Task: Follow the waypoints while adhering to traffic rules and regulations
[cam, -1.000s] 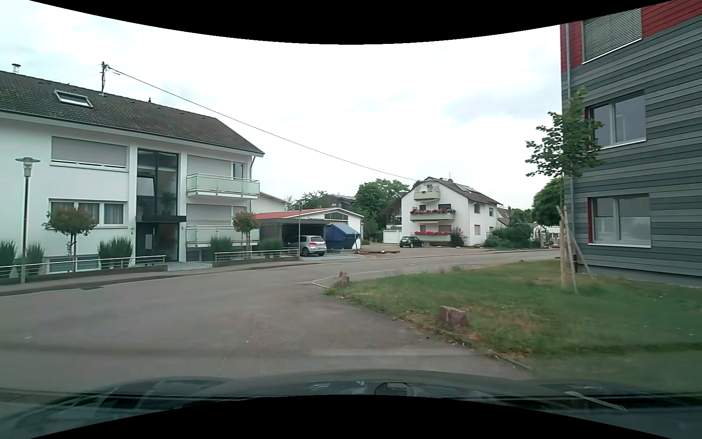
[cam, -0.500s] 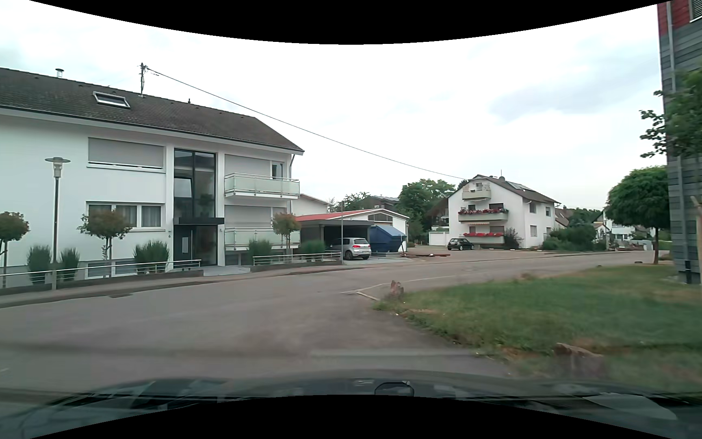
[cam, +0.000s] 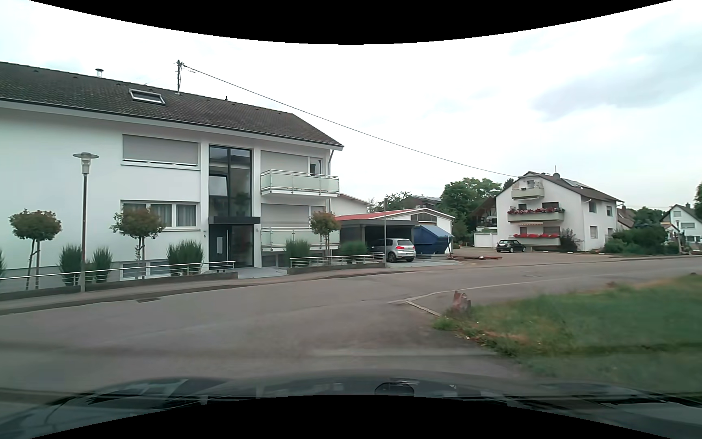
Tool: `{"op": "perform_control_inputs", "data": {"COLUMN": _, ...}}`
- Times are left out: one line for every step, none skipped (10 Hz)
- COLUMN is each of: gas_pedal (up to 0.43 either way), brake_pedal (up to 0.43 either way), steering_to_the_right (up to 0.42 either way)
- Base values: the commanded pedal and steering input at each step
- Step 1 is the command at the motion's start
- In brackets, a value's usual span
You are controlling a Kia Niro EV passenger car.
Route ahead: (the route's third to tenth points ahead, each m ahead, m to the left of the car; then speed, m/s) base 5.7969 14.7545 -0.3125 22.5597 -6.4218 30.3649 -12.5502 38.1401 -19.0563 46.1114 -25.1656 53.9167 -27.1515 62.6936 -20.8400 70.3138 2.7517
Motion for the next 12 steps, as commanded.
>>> {"op": "perform_control_inputs", "data": {"gas_pedal": 0.000, "brake_pedal": 0.207, "steering_to_the_right": -0.345}}
{"op": "perform_control_inputs", "data": {"gas_pedal": 0.000, "brake_pedal": 0.201, "steering_to_the_right": -0.362}}
{"op": "perform_control_inputs", "data": {"gas_pedal": 0.000, "brake_pedal": 0.183, "steering_to_the_right": -0.381}}
{"op": "perform_control_inputs", "data": {"gas_pedal": 0.000, "brake_pedal": 0.177, "steering_to_the_right": -0.399}}
{"op": "perform_control_inputs", "data": {"gas_pedal": 0.000, "brake_pedal": 0.165, "steering_to_the_right": -0.427}}
{"op": "perform_control_inputs", "data": {"gas_pedal": 0.000, "brake_pedal": 0.152, "steering_to_the_right": -0.454}}
{"op": "perform_control_inputs", "data": {"gas_pedal": 0.000, "brake_pedal": 0.146, "steering_to_the_right": -0.476}}
{"op": "perform_control_inputs", "data": {"gas_pedal": 0.000, "brake_pedal": 0.146, "steering_to_the_right": -0.498}}
{"op": "perform_control_inputs", "data": {"gas_pedal": 0.000, "brake_pedal": 0.140, "steering_to_the_right": -0.520}}
{"op": "perform_control_inputs", "data": {"gas_pedal": 0.000, "brake_pedal": 0.146, "steering_to_the_right": -0.541}}
{"op": "perform_control_inputs", "data": {"gas_pedal": 0.000, "brake_pedal": 0.152, "steering_to_the_right": -0.562}}
{"op": "perform_control_inputs", "data": {"gas_pedal": 0.000, "brake_pedal": 0.171, "steering_to_the_right": -0.586}}
